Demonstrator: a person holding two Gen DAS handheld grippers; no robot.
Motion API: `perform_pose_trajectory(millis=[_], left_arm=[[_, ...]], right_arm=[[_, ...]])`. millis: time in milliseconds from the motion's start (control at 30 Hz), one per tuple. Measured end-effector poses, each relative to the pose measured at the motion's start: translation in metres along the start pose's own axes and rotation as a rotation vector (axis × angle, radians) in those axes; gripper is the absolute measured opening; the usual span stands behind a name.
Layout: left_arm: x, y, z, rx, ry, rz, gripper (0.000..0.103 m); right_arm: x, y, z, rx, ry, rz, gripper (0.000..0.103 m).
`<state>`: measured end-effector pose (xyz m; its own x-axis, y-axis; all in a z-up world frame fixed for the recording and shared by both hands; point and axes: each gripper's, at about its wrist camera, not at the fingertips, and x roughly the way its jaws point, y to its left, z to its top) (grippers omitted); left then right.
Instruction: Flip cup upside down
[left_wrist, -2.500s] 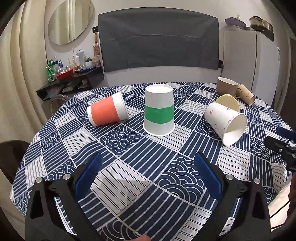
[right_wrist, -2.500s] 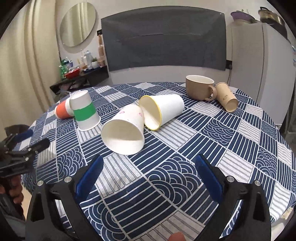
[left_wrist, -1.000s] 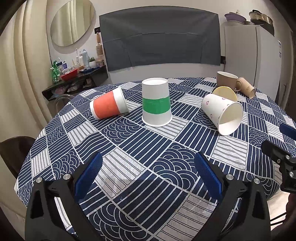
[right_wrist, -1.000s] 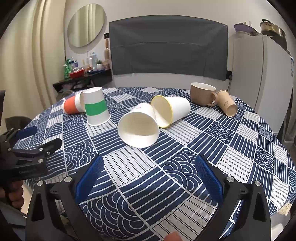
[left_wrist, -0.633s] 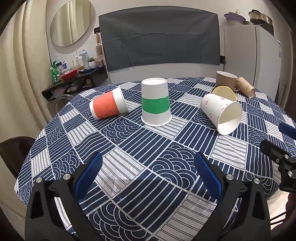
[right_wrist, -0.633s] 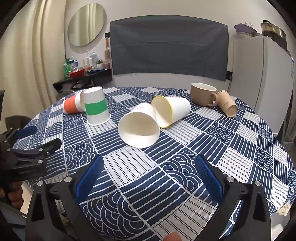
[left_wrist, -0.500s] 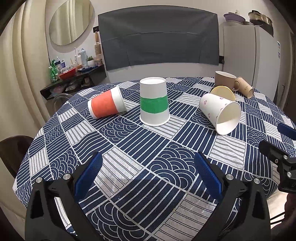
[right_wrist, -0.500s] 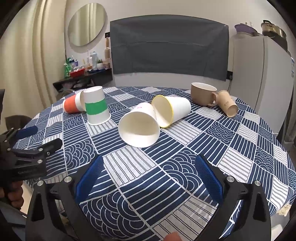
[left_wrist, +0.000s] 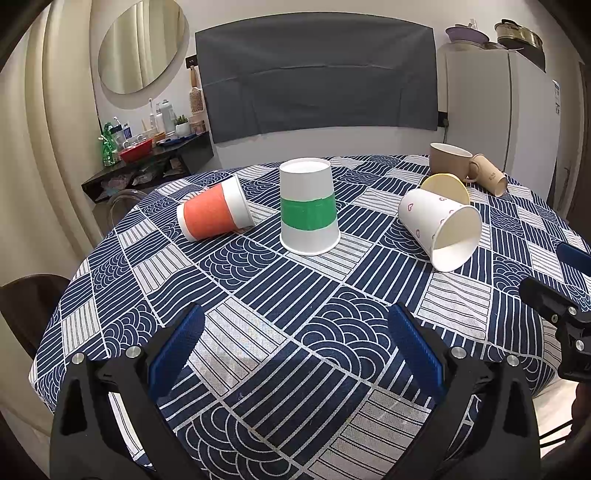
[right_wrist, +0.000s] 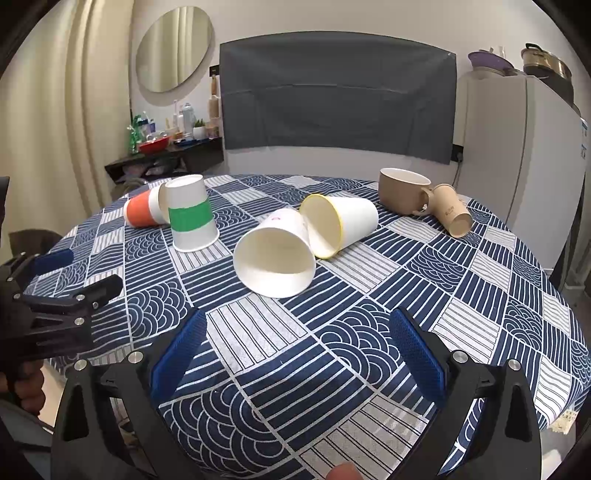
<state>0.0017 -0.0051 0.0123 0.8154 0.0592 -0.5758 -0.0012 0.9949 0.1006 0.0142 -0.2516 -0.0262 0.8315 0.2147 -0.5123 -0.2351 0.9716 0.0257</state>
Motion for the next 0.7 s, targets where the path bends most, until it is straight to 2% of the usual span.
perform_pose_trajectory(millis=[700], left_arm=[[0.0016, 0.0045, 0.0013, -0.019, -0.005, 0.012, 0.097]], right_arm=[[0.0065, 0.0024, 0.0007, -0.006, 0.012, 0.006, 0.095]])
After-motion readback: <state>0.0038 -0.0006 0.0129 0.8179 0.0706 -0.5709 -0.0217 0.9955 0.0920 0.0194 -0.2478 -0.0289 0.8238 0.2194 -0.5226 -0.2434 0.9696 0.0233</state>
